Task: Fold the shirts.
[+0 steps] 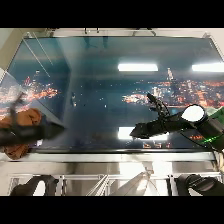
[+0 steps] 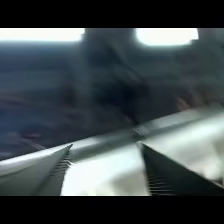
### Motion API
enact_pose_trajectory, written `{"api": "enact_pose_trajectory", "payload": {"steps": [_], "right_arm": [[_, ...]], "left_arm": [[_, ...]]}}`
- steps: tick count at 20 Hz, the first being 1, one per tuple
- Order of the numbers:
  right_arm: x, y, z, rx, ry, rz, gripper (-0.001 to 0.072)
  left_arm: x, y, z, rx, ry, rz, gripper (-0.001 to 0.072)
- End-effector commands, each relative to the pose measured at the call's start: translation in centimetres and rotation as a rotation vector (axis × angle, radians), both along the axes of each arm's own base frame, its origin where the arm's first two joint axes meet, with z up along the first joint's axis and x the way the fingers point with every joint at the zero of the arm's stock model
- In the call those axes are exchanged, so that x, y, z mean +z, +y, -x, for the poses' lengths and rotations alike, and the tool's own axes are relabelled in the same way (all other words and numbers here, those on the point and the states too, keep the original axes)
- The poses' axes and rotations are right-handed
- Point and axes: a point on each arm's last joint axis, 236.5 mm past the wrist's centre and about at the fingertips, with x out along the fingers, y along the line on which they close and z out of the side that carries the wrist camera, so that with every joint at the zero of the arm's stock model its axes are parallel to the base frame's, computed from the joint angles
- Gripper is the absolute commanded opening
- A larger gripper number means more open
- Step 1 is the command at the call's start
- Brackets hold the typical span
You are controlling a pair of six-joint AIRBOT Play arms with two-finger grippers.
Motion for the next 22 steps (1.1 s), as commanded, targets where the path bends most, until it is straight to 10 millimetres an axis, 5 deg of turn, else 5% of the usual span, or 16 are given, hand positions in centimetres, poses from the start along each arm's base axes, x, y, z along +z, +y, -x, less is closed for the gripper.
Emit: {"api": "enact_pose_trajectory", "payload": {"steps": [1, 4, 7, 11, 16, 17, 19, 20, 22], "right_arm": [[0.0, 0.0, 0.1, 0.002, 0.001, 0.0, 0.0021], [0.0, 0.0, 0.1, 0.002, 0.001, 0.0, 0.002], [0.0, 0.0, -0.1, -0.003, -0.004, 0.0, 0.002], [0.0, 0.0, -0.6, -0.018, -0.017, 0.002, 0.002], [0.0, 0.0, -0.6, -0.019, -0.018, 0.002, 0.002], [0.0, 0.0, -0.7, -0.021, -0.019, 0.002, 0.002], [0.0, 0.0, -0.6, -0.02, -0.019, 0.002, 0.002], [0.0, 0.0, -0.6, -0.02, -0.019, 0.002, 0.002], [0.0, 0.0, -0.7, -0.021, -0.02, 0.002, 0.002]], "left_arm": [[3.5, 15.4, -3.9, 0.445, 0.048, -0.192, 0.072], [1.9, 24.6, -2.6, 0.74, 0.151, -0.13, 0.072], [-2.5, 28.6, 0.0, 0.808, 0.261, -0.079, 0.072], [-7.8, 30.3, 1.0, 0.752, 0.363, -0.021, 0.072], [-13.8, 28.8, 1.7, 0.635, 0.513, 0.105, 0.0702], [-14.8, 28.5, 1.7, 0.623, 0.54, 0.129, 0.0659], [-15.6, 27.6, 0.9, 0.566, 0.537, 0.15, -0.0007], [-14.9, 26.9, -0.7, 0.534, 0.473, 0.176, 0.0001], [-9.8, 25.1, -6.2, 0.493, 0.258, 0.3, 0.0002]]}}
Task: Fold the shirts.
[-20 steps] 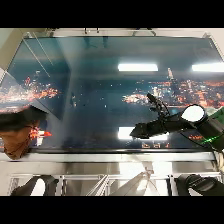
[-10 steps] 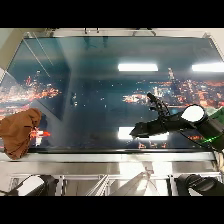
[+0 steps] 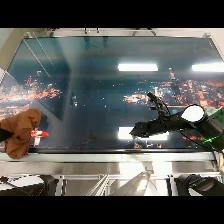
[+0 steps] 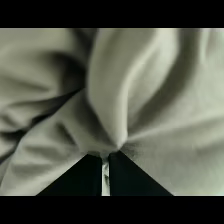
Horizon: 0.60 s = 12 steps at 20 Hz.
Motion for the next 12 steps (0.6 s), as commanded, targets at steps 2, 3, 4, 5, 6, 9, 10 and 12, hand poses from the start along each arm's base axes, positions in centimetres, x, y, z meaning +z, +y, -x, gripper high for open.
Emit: {"api": "enact_pose_trajectory", "payload": {"steps": [2, 3, 4, 5, 6, 9, 10, 12], "right_arm": [[0.0, 0.0, -0.4, -0.012, -0.012, 0.001, 0.002], [0.0, 0.0, -0.5, -0.014, -0.014, 0.001, 0.002], [0.0, 0.0, -0.5, -0.015, -0.014, 0.001, 0.002], [0.0, 0.0, -0.5, -0.015, -0.014, 0.001, 0.002], [0.0, 0.0, -0.5, -0.017, -0.016, 0.001, 0.002], [0.0, 0.0, -0.7, -0.021, -0.019, 0.002, 0.002], [0.0, 0.0, -0.9, -0.027, -0.025, 0.002, 0.002], [0.0, -0.1, -1.4, -0.043, -0.039, 0.004, 0.002]], "left_arm": [[14.2, -5.7, -10.8, -0.067, -0.577, 0.205, 0.0003], [21.1, -8.6, -12.8, -0.118, -0.772, 0.279, 0.0003], [28.3, -12.2, -13.6, -0.191, -0.965, 0.351, 0.0017], [34.5, -16.1, -13.2, -0.279, -1.123, 0.411, 0.002], [39.7, -20.2, -12.1, -0.386, -1.25, 0.443, 0.0022], [44.7, -30.5, -10.0, -0.637, -1.33, 0.362, 0.0024], [44.5, -33.1, -9.6, -0.7, -1.313, 0.336, 0.0027], [42.1, -37.8, -8.8, -0.842, -1.245, 0.287, 0.0028]]}}
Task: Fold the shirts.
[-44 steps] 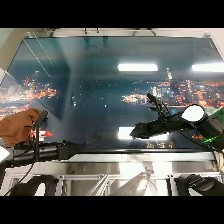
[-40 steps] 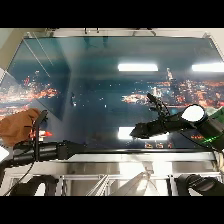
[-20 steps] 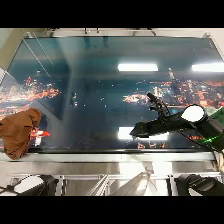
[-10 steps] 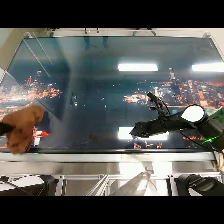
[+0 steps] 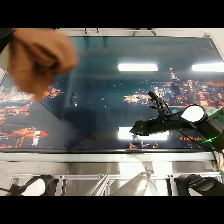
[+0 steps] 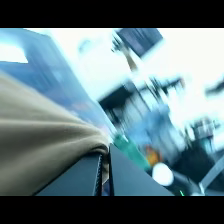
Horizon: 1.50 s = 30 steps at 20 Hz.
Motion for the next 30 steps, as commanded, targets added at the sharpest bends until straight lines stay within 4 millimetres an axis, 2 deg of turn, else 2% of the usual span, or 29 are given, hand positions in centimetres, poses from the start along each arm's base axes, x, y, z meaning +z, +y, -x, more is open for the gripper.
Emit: {"api": "enact_pose_trajectory", "payload": {"steps": [1, 3, 6, 8, 9, 12, 13, 14, 15, 16, 19, 20, 22, 24, 26, 28, 30], "right_arm": [[0.0, 0.0, -0.6, -0.018, -0.017, 0.001, 0.002], [0.0, -0.1, -0.6, -0.018, -0.017, 0.003, 0.002], [0.0, -0.6, -0.8, -0.029, -0.004, 0.0, 0.002], [0.1, -1.5, -0.6, -0.031, 0.03, -0.005, 0.0024], [0.2, -2.1, -0.2, -0.024, 0.058, -0.009, 0.0027], [0.7, -4.8, 0.3, -0.04, 0.145, -0.035, 0.0034], [0.7, -5.9, -0.3, -0.053, 0.13, -0.041, 0.0183], [0.8, -7.0, -1.0, -0.075, 0.107, -0.044, 0.0435], [0.7, -8.3, -1.9, -0.101, 0.077, -0.041, 0.0551], [0.3, -9.9, -3.0, -0.136, 0.041, -0.022, 0.0552], [-2.8, -15.6, -5.7, -0.259, -0.009, 0.13, 0.0552], [-3.9, -16.3, -6.0, -0.274, 0.011, 0.15, 0.0552], [-5.9, -15.4, -5.9, -0.237, 0.062, 0.126, 0.0551], [-7.5, -12.4, -5.5, -0.152, 0.102, 0.056, 0.0551], [-8.1, -8.8, -5.3, -0.093, 0.116, -0.04, 0.0551], [-7.7, -5.3, -5.9, -0.073, 0.098, -0.159, 0.0546], [-7.1, -3.2, -6.7, -0.083, 0.08, -0.235, 0.0519]], "left_arm": [[-0.5, -8.8, 2.6, -0.156, -0.064, -0.162, 0.0028], [-6.1, -10.9, 2.2, -0.212, 0.056, -0.306, 0.0029], [-14.5, -11.5, 0.9, -0.274, 0.228, -0.493, 0.0052], [-19.8, -10.8, 1.2, -0.338, 0.366, -0.607, 0.052], [-22.2, -10.0, 1.5, -0.359, 0.446, -0.66, 0.072], [-28.1, -5.5, 2.6, -0.374, 0.701, -0.816, 0.072], [-29.3, -4.4, 2.9, -0.369, 0.774, -0.839, 0.072], [-30.1, -3.9, 3.3, -0.375, 0.824, -0.837, 0.072], [-31.0, -3.6, 3.9, -0.378, 0.86, -0.826, 0.072], [-31.9, -3.5, 4.8, -0.387, 0.894, -0.821, 0.072], [-35.1, -4.1, 7.4, -0.353, 0.946, -0.809, 0.0706], [-36.4, -4.5, 8.4, -0.34, 0.959, -0.806, 0.0703], [-39.0, -5.5, 10.3, -0.326, 0.974, -0.816, 0.0703], [-41.6, -6.6, 12.4, -0.342, 0.995, -0.846, 0.0703], [-43.5, -8.2, 14.0, -0.368, 1.003, -0.855, 0.0703], [-44.6, -10.3, 14.2, -0.38, 0.988, -0.823, 0.0702], [-44.9, -12.7, 13.4, -0.399, 0.947, -0.776, 0.0702]]}}
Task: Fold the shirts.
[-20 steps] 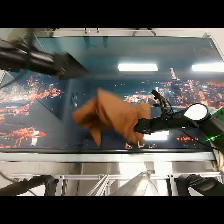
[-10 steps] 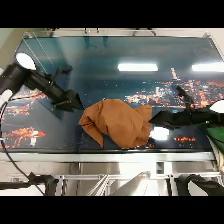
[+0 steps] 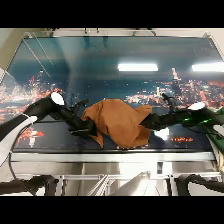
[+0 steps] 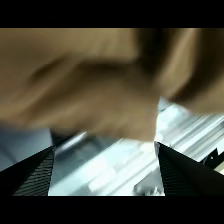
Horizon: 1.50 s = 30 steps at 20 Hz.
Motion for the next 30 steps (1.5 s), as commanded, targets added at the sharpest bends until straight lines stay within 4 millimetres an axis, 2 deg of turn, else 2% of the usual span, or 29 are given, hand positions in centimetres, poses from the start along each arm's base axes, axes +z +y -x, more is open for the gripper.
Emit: {"api": "enact_pose_trajectory", "payload": {"steps": [1, 2, 3, 4, 5, 7, 9, 11, 12, 14, 15, 16, 17, 18, 19, 21, 23, 24, 26, 28, 30], "right_arm": [[0.6, 3.9, -1.6, -0.02, -0.048, -0.137, 0.0466], [0.8, 4.2, -1.9, -0.023, -0.048, -0.148, 0.0411], [1.2, 4.3, -2.0, -0.018, -0.053, -0.159, 0.0196], [2.2, 4.5, -2.0, 0.002, -0.06, -0.185, 0.0024], [3.6, 4.6, -1.9, 0.026, -0.072, -0.22, 0.0021], [7.9, 3.8, -2.5, 0.064, -0.131, -0.295, 0.0021], [13.7, 1.1, -4.2, 0.039, -0.232, -0.339, 0.0021], [20.6, -2.4, -5.7, -0.005, -0.387, -0.336, 0.0021], [24.5, -4.0, -6.1, -0.04, -0.479, -0.327, 0.0021], [33.9, -6.3, -5.7, -0.113, -0.718, -0.357, 0.0021], [38.7, -6.9, -4.5, -0.133, -0.85, -0.381, 0.0021], [42.3, -7.2, -3.1, -0.144, -0.957, -0.384, 0.002], [44.9, -7.6, -1.9, -0.16, -1.049, -0.353, 0.0021], [46.6, -7.9, -1.1, -0.187, -1.122, -0.302, 0.0021], [47.7, -8.3, -0.5, -0.22, -1.17, -0.268, 0.0021], [48.7, -8.5, 0.6, -0.254, -1.23, -0.207, 0.0021], [47.5, -8.0, 1.2, -0.227, -1.217, -0.134, 0.0021], [46.0, -8.1, 0.9, -0.224, -1.174, -0.073, 0.0021], [40.8, -9.4, -0.9, -0.233, -1.023, 0.072, 0.0021], [35.5, -9.8, -2.1, -0.212, -0.874, 0.117, 0.0021], [30.5, -8.8, -2.7, -0.176, -0.734, 0.078, 0.0022]], "left_arm": [[-1.8, -3.8, -0.9, 0.008, -0.048, 0.062, 0.0701], [-2.1, -4.4, -1.3, 0.003, -0.049, 0.067, 0.067], [-2.3, -4.9, -1.5, -0.014, -0.04, 0.071, 0.0388], [-1.8, -5.3, -1.5, -0.054, -0.03, 0.092, 0.0004], [-0.7, -5.9, -1.6, -0.088, -0.03, 0.128, 0.0012], [3.5, -6.4, -2.7, -0.128, -0.068, 0.202, 0.0012], [10.4, -6.4, -4.9, -0.121, -0.185, 0.3, 0.0012], [19.5, -5.3, -7.1, -0.083, -0.377, 0.413, 0.0012], [24.7, -4.1, -8.1, -0.043, -0.504, 0.459, 0.0012], [34.6, -1.5, -8.6, 0.024, -0.782, 0.527, 0.0017], [38.9, 0.1, -8.5, 0.062, -0.924, 0.533, 0.0022], [42.9, 1.8, -7.9, 0.101, -1.065, 0.518, 0.0023], [45.7, 3.4, -7.1, 0.135, -1.174, 0.491, 0.0025], [47.9, 4.9, -6.1, 0.162, -1.263, 0.455, 0.0027], [49.3, 6.2, -5.3, 0.187, -1.325, 0.416, 0.0027], [50.3, 8.4, -3.9, 0.233, -1.399, 0.327, 0.0028], [49.4, 10.2, -3.7, 0.278, -1.417, 0.258, 0.0028], [48.2, 10.8, -3.9, 0.296, -1.401, 0.244, 0.0028], [44.5, 11.5, -5.1, 0.311, -1.316, 0.254, 0.0029], [39.4, 11.2, -6.3, 0.307, -1.157, 0.301, 0.0029], [34.2, 10.0, -7.2, 0.253, -0.998, 0.36, 0.0029]]}}
